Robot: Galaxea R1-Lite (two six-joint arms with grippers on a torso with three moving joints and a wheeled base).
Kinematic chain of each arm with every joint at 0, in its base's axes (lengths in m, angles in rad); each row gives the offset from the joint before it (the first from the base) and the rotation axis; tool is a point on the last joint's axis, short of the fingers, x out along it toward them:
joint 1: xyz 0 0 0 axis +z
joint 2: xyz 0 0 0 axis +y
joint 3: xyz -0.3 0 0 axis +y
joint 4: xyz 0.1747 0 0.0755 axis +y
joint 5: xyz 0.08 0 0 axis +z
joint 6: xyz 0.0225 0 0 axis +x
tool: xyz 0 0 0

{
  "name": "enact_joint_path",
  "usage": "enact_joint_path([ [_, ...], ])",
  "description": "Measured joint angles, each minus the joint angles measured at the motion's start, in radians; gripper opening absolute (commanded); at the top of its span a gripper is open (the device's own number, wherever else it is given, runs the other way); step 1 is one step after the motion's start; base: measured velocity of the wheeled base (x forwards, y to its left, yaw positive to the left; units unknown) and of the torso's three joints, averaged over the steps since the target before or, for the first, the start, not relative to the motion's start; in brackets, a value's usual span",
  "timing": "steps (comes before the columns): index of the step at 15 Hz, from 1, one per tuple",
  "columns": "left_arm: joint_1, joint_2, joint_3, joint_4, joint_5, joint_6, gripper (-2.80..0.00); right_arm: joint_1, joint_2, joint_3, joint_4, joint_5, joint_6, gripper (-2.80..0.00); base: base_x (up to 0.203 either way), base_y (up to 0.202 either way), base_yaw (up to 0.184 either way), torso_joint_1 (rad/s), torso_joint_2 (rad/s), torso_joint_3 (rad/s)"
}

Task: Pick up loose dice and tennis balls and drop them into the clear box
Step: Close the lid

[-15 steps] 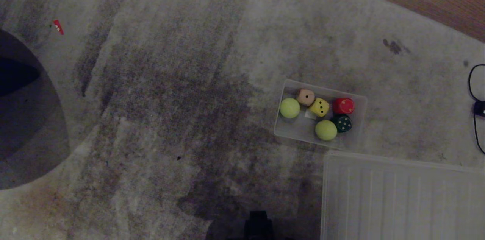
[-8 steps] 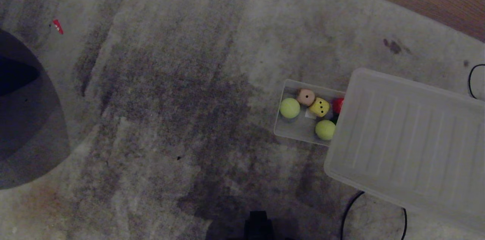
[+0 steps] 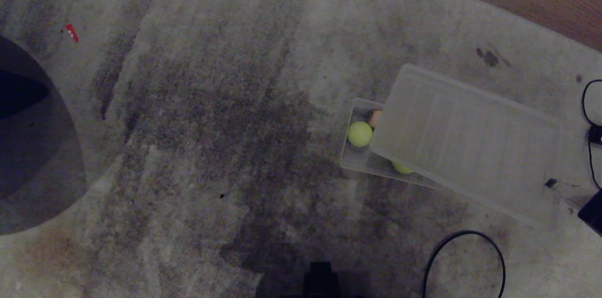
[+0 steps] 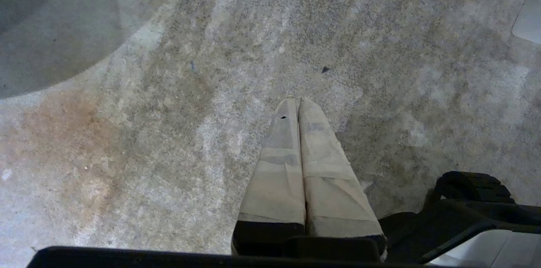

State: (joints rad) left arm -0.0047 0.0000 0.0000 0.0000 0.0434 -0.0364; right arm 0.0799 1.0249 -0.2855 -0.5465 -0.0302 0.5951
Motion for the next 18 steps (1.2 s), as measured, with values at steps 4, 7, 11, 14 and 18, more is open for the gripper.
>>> enact_joint_path([
  [4,0.000,0.000,0.000,0.000,0.000,0.000,-2.80,0.080,0.265,0.001,-0.177,0.001,-0.035,-2.80,0.000,0.000,0.000,0.000,0.00,0.000],
  [7,0.000,0.000,0.000,0.000,0.000,0.000,-2.80,0.100,0.473,-0.001,-0.357,0.009,-0.115,-2.80,0.000,0.000,0.000,0.000,0.00,0.000],
  [11,0.000,0.000,0.000,0.000,0.000,0.000,-2.80,0.063,0.707,-0.014,-0.577,0.055,-0.307,-2.80,0.000,0.000,0.000,0.000,0.00,0.000],
  [14,0.000,0.000,0.000,0.000,0.000,0.000,-2.80,0.007,0.848,-0.055,-0.726,0.072,-0.393,-2.80,0.000,0.000,0.000,0.000,0.00,0.000],
  [18,0.000,0.000,0.000,0.000,0.001,0.000,-2.80,-0.068,0.963,-0.122,-0.824,0.076,-0.381,-2.80,0.000,0.000,0.000,0.000,0.00,0.000],
])
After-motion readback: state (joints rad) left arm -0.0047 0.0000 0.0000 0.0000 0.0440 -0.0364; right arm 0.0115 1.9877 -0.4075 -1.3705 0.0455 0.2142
